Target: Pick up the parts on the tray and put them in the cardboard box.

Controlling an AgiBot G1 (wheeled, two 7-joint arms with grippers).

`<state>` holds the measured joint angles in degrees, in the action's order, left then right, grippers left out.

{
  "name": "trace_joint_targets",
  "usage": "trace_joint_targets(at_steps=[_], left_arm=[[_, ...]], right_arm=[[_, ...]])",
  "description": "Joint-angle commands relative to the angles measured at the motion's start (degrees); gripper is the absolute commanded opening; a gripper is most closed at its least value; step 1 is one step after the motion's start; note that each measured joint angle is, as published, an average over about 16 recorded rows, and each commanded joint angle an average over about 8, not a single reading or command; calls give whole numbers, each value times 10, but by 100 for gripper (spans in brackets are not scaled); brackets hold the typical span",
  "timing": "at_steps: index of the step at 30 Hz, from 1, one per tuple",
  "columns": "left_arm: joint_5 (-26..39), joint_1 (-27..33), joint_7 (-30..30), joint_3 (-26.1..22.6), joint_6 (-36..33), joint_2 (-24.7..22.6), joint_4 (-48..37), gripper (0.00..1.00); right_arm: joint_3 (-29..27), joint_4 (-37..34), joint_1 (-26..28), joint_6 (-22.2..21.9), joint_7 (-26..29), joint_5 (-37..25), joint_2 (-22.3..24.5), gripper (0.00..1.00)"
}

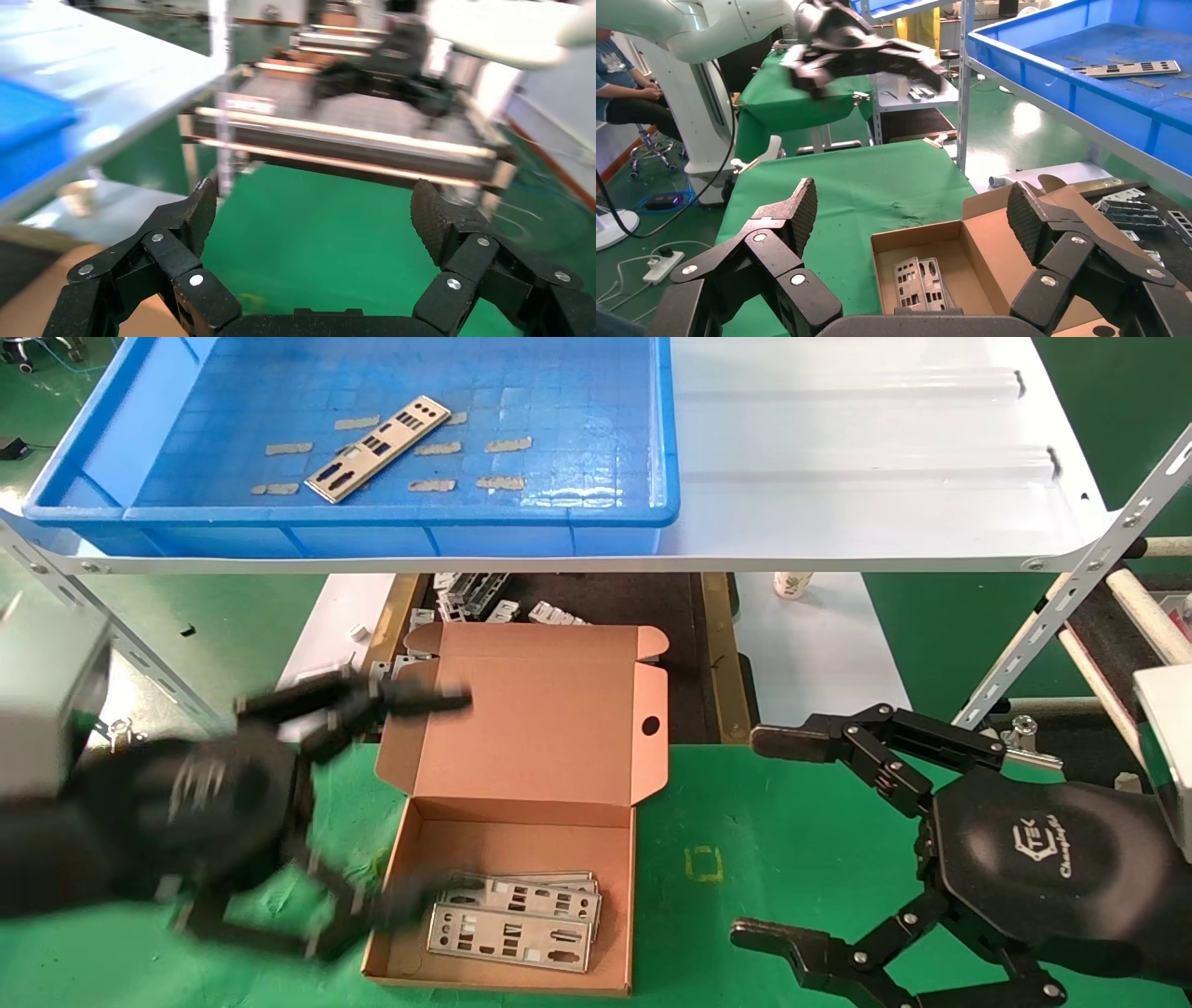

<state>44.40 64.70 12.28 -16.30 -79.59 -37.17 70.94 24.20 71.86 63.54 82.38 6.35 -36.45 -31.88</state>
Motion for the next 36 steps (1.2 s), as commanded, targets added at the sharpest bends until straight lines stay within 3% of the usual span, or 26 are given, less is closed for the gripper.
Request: trace_joint_targets(at_steps=[1,7,16,25,36], left_arm=[[4,5,6,1,18,-5,-6,100],[76,91,19,-18,116,-57,-68,100],[220,266,15,-76,218,-144,-248,100],[290,386,-18,-116,212,-195,-433,100],[326,450,-88,-140,181,-223,-573,100]], right_arm=[[0,0,0,0,0,0,0,0],[0,0,0,0,0,0,0,0],[0,0,0,0,0,0,0,0],[0,0,0,0,0,0,0,0],[0,0,0,0,0,0,0,0]])
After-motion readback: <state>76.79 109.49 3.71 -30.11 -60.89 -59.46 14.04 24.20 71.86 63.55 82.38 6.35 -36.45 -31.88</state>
